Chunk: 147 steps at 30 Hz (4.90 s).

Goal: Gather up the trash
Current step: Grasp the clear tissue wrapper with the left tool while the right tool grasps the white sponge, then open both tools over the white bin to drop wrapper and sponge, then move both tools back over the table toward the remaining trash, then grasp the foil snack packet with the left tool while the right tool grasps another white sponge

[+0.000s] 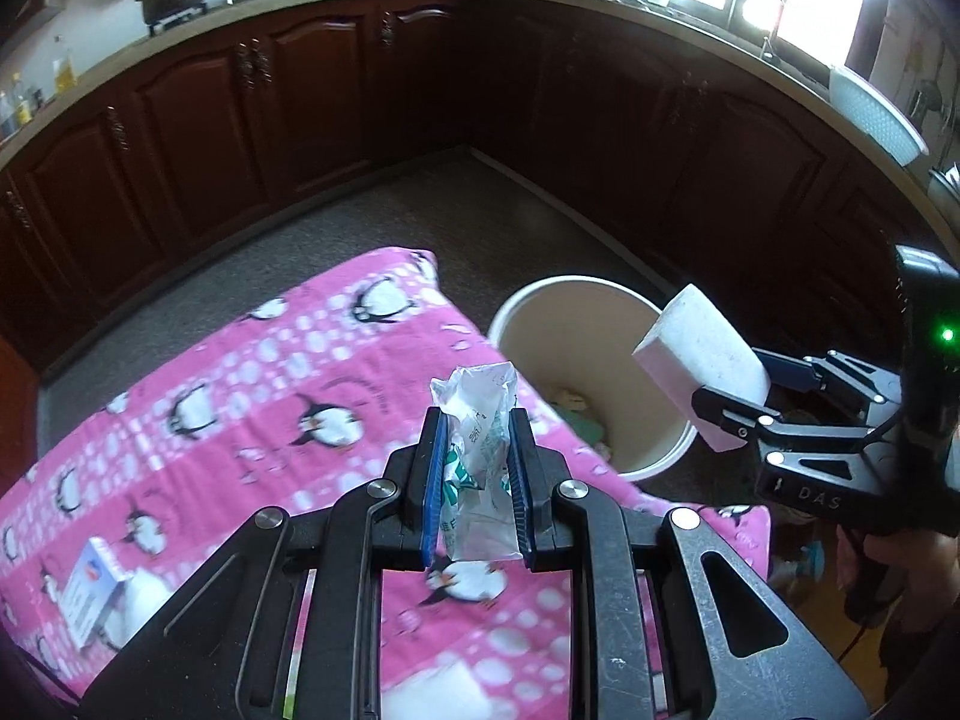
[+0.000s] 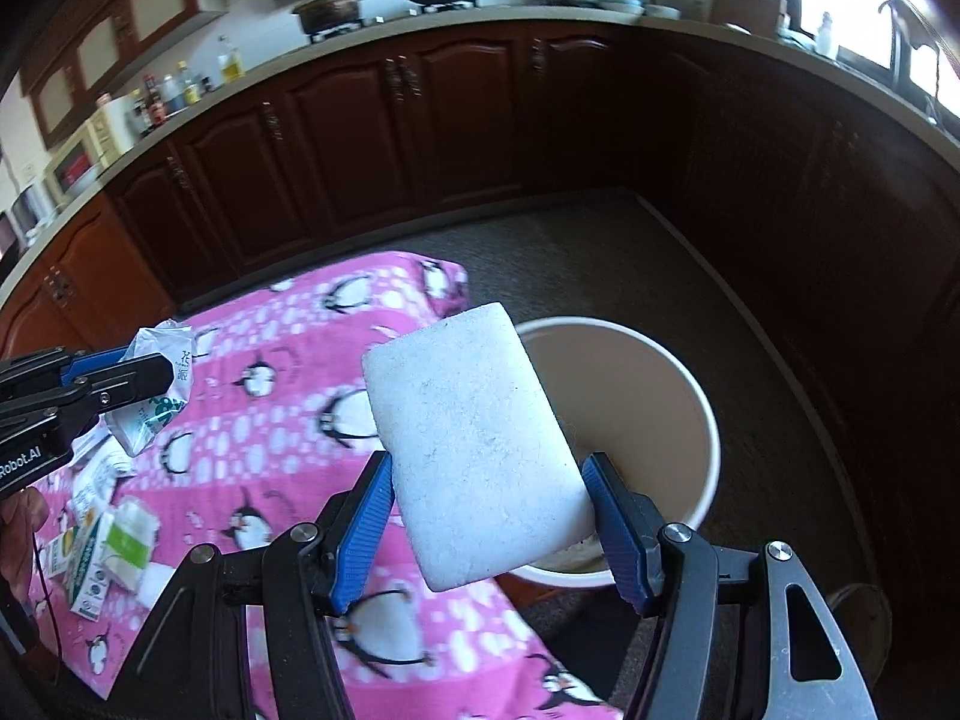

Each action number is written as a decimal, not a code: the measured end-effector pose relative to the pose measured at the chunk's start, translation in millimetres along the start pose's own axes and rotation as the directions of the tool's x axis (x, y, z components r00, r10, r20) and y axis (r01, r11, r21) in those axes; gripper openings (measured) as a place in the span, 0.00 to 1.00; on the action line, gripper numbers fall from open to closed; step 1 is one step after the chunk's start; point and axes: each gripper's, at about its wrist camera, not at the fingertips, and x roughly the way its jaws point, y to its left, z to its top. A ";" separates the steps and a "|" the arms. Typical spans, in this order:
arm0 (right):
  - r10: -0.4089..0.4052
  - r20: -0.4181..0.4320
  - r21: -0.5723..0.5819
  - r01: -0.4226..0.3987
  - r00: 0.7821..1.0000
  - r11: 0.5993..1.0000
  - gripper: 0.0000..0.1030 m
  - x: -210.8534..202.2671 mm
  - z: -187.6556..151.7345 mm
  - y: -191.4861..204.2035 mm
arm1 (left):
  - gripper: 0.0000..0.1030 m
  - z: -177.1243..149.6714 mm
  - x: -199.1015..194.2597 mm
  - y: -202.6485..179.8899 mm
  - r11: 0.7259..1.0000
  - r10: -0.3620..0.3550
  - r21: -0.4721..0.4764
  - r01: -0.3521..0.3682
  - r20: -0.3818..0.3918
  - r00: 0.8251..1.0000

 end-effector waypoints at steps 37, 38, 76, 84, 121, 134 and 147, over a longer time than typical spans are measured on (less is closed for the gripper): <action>-0.106 -0.186 0.137 0.133 0.977 0.982 0.70 74.3 -28.2 -59.2 | 0.46 16.2 100.6 -26.9 0.991 -0.109 -0.085 0.100 -0.119 0.987; -0.104 -0.186 0.140 0.131 0.977 0.981 0.70 73.5 -28.3 -59.2 | 0.47 16.1 99.2 -26.7 0.991 -0.112 -0.087 0.102 -0.118 0.987; 0.023 -0.020 -0.012 -0.023 1.000 1.000 0.73 -3.3 -6.7 63.2 | 0.48 -32.6 -26.9 44.1 0.983 0.110 -0.150 -0.105 0.022 0.994; 0.071 -0.025 -0.073 -0.073 0.997 0.995 0.74 -7.2 -14.5 107.0 | 0.48 -63.1 -59.5 67.1 0.971 0.183 -0.165 -0.174 0.037 0.983; 0.172 -0.260 -0.233 -0.235 0.950 0.944 0.74 25.9 -83.4 211.7 | 0.48 -173.9 -113.7 166.4 0.927 0.157 -0.331 -0.175 -0.081 0.984; 0.235 -0.260 -0.257 -0.301 0.937 0.918 0.47 29.0 -85.7 218.9 | 0.49 -173.6 -80.4 200.3 0.912 0.132 -0.363 -0.191 -0.179 0.975; 0.261 -0.238 -0.250 -0.319 0.935 0.914 0.46 20.4 -75.3 216.2 | 0.55 -165.9 -28.1 230.0 0.916 0.113 -0.345 -0.206 -0.271 0.956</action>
